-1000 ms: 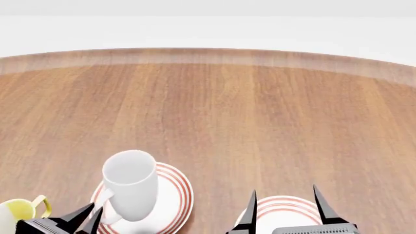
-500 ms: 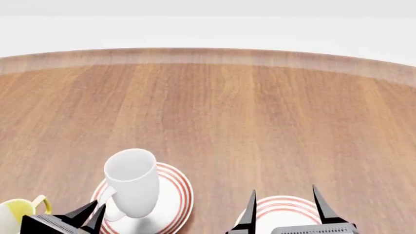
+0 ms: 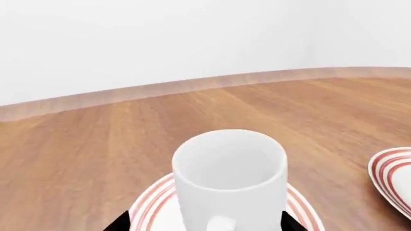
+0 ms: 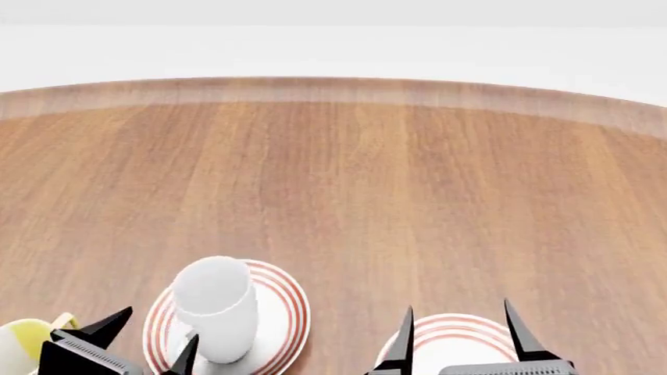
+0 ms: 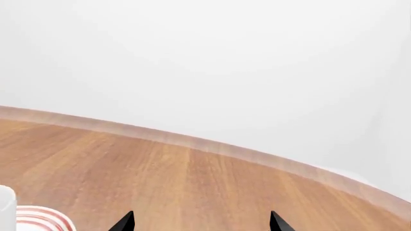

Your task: Put the white mug on the left plate.

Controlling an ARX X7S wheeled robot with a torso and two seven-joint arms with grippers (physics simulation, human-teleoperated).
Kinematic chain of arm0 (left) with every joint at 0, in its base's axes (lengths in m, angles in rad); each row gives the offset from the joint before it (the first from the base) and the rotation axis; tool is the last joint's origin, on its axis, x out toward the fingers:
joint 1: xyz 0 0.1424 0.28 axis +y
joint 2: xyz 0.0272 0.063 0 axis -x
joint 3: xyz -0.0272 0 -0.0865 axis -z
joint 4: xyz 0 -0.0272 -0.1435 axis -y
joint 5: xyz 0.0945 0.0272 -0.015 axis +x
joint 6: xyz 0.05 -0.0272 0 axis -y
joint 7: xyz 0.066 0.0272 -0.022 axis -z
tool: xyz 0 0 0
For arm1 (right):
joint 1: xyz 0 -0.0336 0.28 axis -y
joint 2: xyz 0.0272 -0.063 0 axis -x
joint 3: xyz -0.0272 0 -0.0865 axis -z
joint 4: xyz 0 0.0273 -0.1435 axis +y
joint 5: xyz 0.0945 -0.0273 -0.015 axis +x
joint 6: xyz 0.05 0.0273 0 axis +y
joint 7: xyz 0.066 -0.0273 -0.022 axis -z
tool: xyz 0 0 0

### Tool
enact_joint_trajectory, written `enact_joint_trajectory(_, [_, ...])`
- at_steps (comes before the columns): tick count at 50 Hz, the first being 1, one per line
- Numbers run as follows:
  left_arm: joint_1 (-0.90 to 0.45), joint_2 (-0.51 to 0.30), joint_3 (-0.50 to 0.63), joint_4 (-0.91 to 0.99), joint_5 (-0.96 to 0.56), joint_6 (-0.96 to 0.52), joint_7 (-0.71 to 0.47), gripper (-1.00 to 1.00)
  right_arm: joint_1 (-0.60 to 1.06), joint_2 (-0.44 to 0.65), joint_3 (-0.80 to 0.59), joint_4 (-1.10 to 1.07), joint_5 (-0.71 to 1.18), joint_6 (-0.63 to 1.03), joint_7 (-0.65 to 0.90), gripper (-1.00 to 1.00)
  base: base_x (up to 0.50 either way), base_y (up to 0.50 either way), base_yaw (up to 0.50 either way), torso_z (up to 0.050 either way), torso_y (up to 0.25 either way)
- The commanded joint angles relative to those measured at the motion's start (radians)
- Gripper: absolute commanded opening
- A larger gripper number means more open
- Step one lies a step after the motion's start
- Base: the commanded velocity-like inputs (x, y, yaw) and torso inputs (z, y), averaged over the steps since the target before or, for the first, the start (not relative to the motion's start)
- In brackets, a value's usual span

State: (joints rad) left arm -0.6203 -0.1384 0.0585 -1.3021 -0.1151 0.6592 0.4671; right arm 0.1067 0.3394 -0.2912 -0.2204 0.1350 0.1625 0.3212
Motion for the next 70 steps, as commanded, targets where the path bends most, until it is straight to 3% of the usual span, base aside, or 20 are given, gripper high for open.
enact_joint_trajectory(1, [-0.008, 0.001, -0.026, -0.005, 0.020, 0.005, -0.012, 1.00, 0.006, 0.002, -0.002, 0.001, 0.002, 0.003, 0.002, 1.00, 0.00, 0.00, 0.00, 0.000, 0.000])
enact_joint_trajectory(9, [0.029, -0.005, -0.033, 0.075, 0.009, -0.016, 0.005, 1.00, 0.013, 0.000, -0.008, 0.009, 0.001, 0.002, 0.002, 1.00, 0.00, 0.00, 0.00, 0.000, 0.000])
enact_joint_trajectory(10, [0.082, -0.010, -0.033, 0.214, 0.000, -0.095, 0.002, 1.00, 0.012, 0.000, -0.009, 0.004, 0.001, 0.007, 0.003, 1.00, 0.00, 0.00, 0.00, 0.000, 0.000])
enact_joint_trajectory(14, [0.169, -0.021, -0.034, 0.445, -0.018, -0.208, -0.005, 1.00, 0.009, 0.002, -0.009, 0.001, 0.001, 0.007, 0.006, 1.00, 0.00, 0.00, 0.00, 0.000, 0.000])
enact_joint_trajectory(25, [0.391, -0.060, -0.048, 1.031, -0.101, -0.427, -0.033, 1.00, 0.009, 0.003, -0.005, -0.022, -0.002, -0.012, 0.018, 1.00, 0.00, 0.00, 0.00, 0.000, 0.000])
enact_joint_trajectory(29, [0.484, -0.083, -0.067, 1.331, -0.166, -0.519, -0.069, 1.00, -0.011, 0.014, 0.010, -0.117, -0.003, -0.019, 0.036, 1.00, 0.00, 0.00, 0.00, 0.000, 0.000])
enact_joint_trajectory(35, [0.562, -0.101, -0.075, 1.535, -0.174, -0.550, -0.115, 1.00, -0.037, 0.036, 0.037, -0.243, -0.020, -0.041, 0.063, 1.00, 0.00, 0.00, 0.00, 0.000, 0.000])
enact_joint_trajectory(41, [0.636, -0.120, -0.083, 1.719, -0.182, -0.575, -0.149, 1.00, -0.065, 0.070, 0.042, -0.441, -0.067, 0.049, 0.092, 1.00, 0.00, 0.00, 0.00, 0.000, 0.000])
enact_joint_trajectory(49, [0.699, -0.148, -0.100, 1.844, -0.211, -0.567, -0.153, 1.00, -0.085, 0.085, 0.043, -0.530, -0.087, 0.087, 0.106, 1.00, 0.00, 0.00, 0.00, 0.000, 0.000])
enact_joint_trajectory(70, [0.711, -0.154, -0.104, 1.832, -0.230, -0.536, -0.152, 1.00, -0.098, 0.080, 0.033, -0.483, -0.077, 0.042, 0.108, 1.00, 0.00, 0.00, 0.00, 0.000, 0.000])
